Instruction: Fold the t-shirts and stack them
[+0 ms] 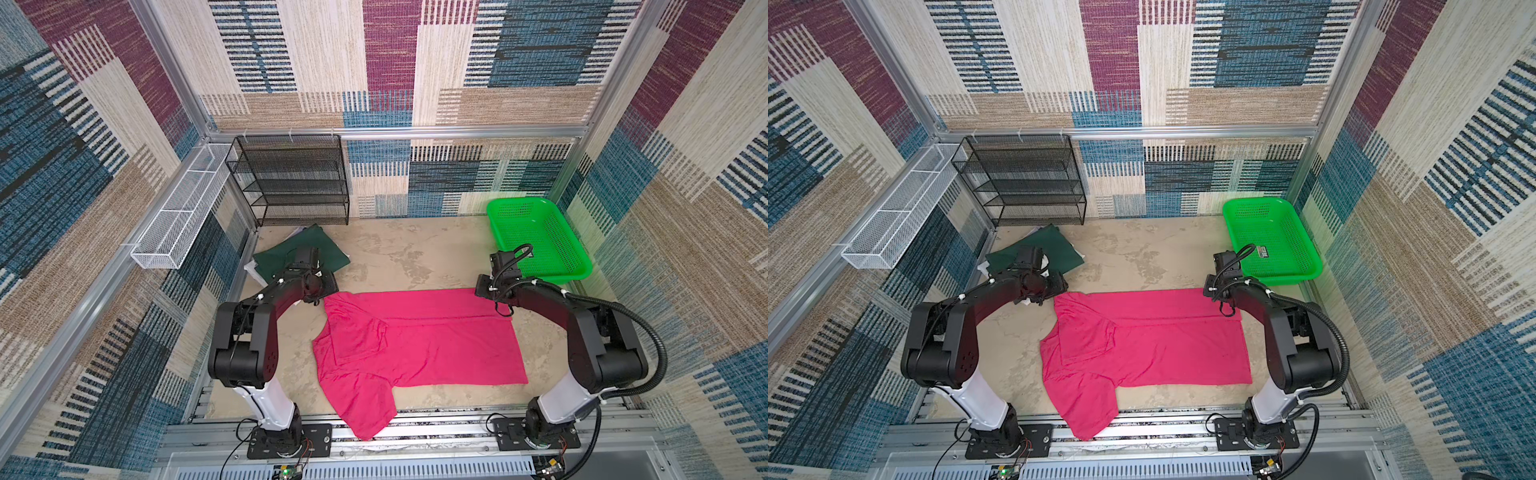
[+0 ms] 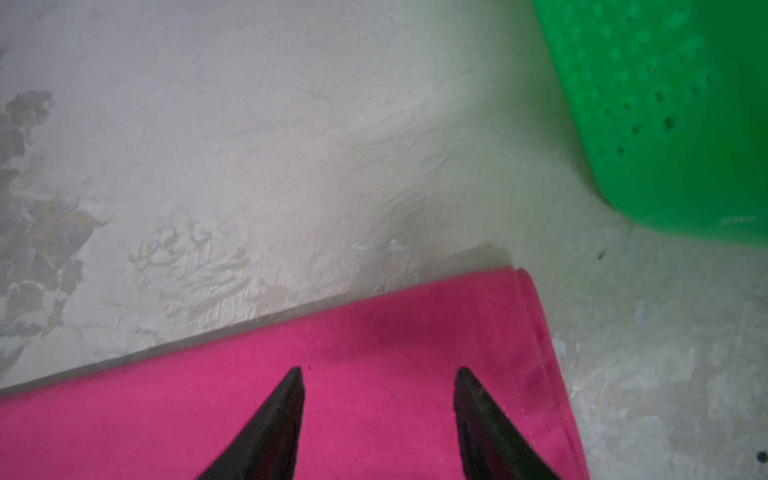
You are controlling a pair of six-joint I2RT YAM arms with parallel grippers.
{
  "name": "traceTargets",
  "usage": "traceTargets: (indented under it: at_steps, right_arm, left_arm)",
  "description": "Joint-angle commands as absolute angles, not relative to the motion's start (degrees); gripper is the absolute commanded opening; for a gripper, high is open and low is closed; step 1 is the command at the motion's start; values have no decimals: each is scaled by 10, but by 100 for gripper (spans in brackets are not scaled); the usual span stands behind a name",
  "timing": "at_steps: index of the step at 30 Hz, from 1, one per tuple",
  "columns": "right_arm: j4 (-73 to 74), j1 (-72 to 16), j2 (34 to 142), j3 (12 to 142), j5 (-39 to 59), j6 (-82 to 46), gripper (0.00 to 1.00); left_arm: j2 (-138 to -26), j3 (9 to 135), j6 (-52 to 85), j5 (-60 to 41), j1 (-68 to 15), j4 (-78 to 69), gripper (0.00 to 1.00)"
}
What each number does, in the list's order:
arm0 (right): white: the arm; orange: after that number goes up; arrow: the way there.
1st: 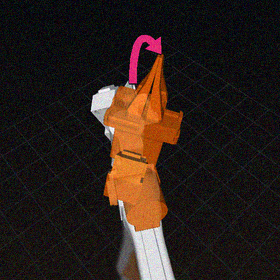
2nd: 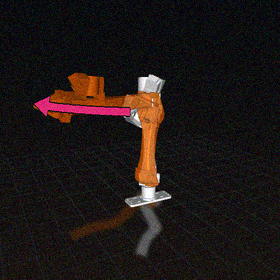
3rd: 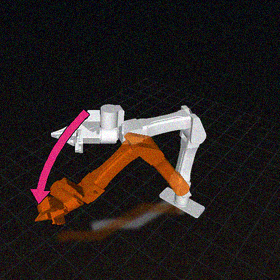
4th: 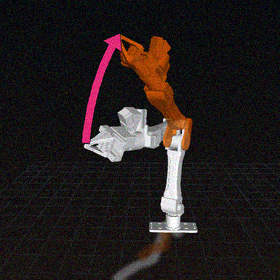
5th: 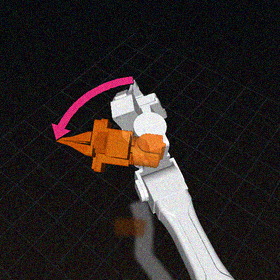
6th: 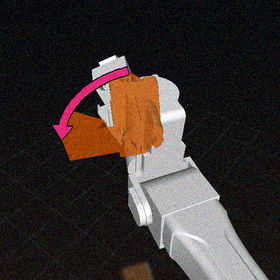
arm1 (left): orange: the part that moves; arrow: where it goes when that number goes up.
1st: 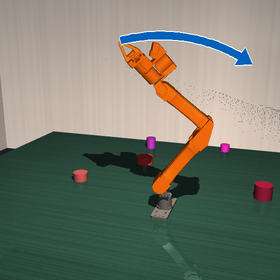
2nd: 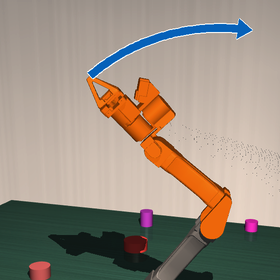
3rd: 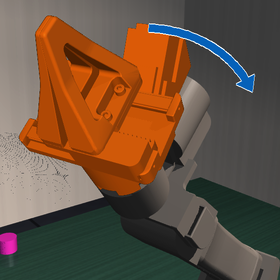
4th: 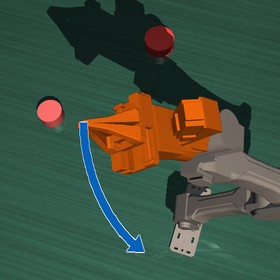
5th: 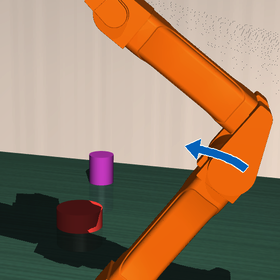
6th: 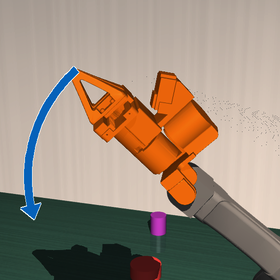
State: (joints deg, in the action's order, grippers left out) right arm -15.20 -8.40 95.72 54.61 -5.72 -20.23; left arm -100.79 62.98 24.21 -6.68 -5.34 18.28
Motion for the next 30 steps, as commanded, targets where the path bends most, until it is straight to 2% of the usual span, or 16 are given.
traceTargets:
  at_steps: [1, 3, 5, 6, 9, 11, 14, 17, 24, 29, 30]
  right_arm:
    - [-165, -84, 986, 571, -91, -190, 60]
    - [-172, -84, 998, 579, -100, -191, 60]
    - [-174, -83, 1006, 580, -107, -188, 60]
    - [-173, -83, 1009, 579, -110, -189, 60]
    - [-171, -83, 1021, 578, -115, -185, 60]
    - [-168, -83, 1029, 578, -115, -183, 60]
    - [-164, -82, 1043, 580, -108, -181, 60]
    - [-156, -82, 1053, 583, -95, -177, 55]
    - [-136, -81, 1070, 588, -59, -153, 30]
    - [-110, -81, 1073, 593, -29, -136, 1]
    - [-107, -81, 1075, 596, -27, -136, 0]
  left_arm:
    - [-1031, 645, 228, -81, -61, 189, 63]
    - [-1043, 653, 230, -67, -67, 203, 59]
    - [-1052, 656, 232, -54, -71, 214, 49]
    - [-1052, 653, 234, -46, -71, 216, 43]
    - [-1041, 637, 240, -24, -71, 213, 10]
    - [-1032, 627, 240, -15, -71, 212, 0]
    - [-1016, 619, 240, -2, -71, 216, 0]
    - [-999, 609, 238, 1, -70, 214, 0]
    - [-952, 589, 235, 21, -66, 213, 0]
    - [-908, 580, 228, 42, -57, 211, 0]
    - [-902, 580, 224, 43, -54, 210, 0]
